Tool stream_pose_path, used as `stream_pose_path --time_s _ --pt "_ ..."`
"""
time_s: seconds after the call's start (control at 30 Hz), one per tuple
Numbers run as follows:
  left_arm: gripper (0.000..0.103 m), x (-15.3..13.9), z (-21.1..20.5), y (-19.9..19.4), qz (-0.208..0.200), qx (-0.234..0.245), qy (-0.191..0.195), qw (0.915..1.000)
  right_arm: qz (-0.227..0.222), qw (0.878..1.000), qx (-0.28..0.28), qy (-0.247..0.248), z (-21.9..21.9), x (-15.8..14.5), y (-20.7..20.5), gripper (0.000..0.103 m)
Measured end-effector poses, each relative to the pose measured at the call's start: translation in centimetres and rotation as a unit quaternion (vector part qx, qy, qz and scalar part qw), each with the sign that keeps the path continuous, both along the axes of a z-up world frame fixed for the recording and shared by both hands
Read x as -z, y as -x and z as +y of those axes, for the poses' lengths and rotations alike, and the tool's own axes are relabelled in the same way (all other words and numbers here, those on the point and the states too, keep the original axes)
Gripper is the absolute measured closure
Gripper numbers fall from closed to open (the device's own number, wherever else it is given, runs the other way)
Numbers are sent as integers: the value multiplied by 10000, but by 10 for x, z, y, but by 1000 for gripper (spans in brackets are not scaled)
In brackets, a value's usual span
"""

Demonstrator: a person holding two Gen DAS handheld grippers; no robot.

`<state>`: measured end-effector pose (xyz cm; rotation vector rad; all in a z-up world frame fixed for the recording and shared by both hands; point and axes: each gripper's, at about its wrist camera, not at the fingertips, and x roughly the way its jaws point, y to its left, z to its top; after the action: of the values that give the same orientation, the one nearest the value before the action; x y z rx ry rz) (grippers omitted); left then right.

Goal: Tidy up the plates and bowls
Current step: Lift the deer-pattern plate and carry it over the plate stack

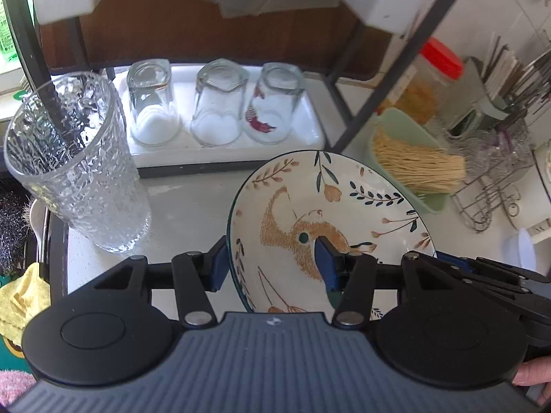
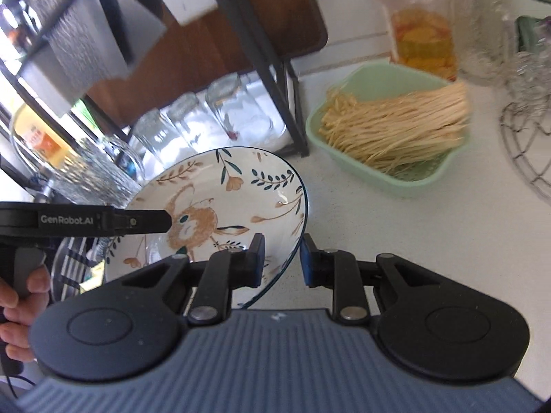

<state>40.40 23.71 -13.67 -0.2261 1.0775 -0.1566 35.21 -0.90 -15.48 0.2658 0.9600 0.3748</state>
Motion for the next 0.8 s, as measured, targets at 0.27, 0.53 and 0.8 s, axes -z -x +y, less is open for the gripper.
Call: stream_pose_path --time_s 0.27,0.53,0.8 --pt "45 -30 -34 43 -80 59 76 9999 -180 9994 251 -166 -35 -30 40 78" --pt "45 -29 -68 78 -28 281 151 9995 -232 9984 482 -194 -70 -41 82 78" --pt "45 -9 -94 96 225 680 103 9974 -161 9976 669 -27 -88 -27 119 78"
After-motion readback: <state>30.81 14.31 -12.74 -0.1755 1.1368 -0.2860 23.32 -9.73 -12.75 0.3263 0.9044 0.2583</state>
